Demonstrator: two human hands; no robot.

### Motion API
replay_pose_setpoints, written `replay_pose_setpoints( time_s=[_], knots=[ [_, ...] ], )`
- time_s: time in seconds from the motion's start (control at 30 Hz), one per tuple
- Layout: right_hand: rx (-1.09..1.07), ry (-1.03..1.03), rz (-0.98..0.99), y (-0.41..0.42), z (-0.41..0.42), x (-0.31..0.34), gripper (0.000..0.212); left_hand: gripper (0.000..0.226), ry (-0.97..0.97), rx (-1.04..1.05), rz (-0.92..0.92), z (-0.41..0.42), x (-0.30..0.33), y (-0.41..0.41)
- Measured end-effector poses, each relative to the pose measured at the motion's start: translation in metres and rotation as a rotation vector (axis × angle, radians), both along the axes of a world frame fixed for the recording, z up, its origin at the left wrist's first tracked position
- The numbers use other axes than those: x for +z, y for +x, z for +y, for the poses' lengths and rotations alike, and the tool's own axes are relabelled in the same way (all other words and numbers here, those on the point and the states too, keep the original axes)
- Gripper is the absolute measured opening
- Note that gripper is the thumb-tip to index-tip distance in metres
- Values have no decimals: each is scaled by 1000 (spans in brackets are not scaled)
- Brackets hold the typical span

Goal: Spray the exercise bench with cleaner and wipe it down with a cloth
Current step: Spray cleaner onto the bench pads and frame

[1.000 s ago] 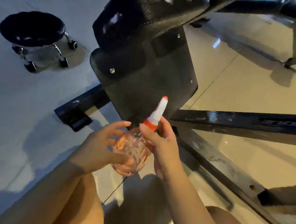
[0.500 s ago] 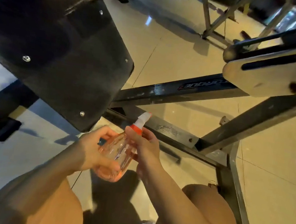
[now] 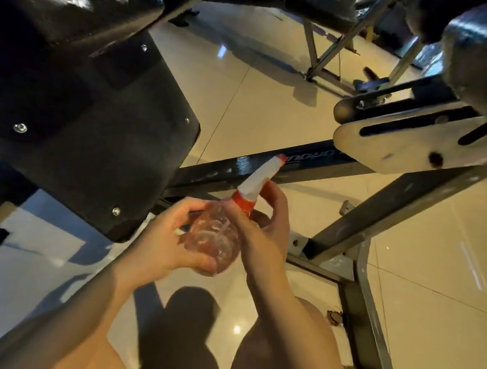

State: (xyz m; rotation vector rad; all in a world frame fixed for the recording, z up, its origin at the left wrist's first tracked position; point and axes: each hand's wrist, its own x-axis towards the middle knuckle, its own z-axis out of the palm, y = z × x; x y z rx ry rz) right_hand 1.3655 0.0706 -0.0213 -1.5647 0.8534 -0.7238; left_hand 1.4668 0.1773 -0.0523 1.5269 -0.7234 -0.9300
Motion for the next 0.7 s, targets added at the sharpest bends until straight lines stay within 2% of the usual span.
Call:
replay_pose_setpoints(
  time_s=[0.2,0.4,0.57,0.63,0.7],
  knots=[
    [-104,-243,-10,-29,-31,48,59,82,-129,-74,0,-55,12,-16],
    [-216,-208,-15,-65,-47,59,49,83,-149,-177,-6,-82,20,-46],
    [-294,-161,-32,-102,-61,54,56,74,-127,-317,-1,-102,30,-74],
    [-268,-205,-15,-124,-68,57,63,72,-134,-341,-6,-112,34,-87],
    [-214,-223,-26,-147,-77,68,59,74,-144,-318,-21,-123,41,-106]
  ],
)
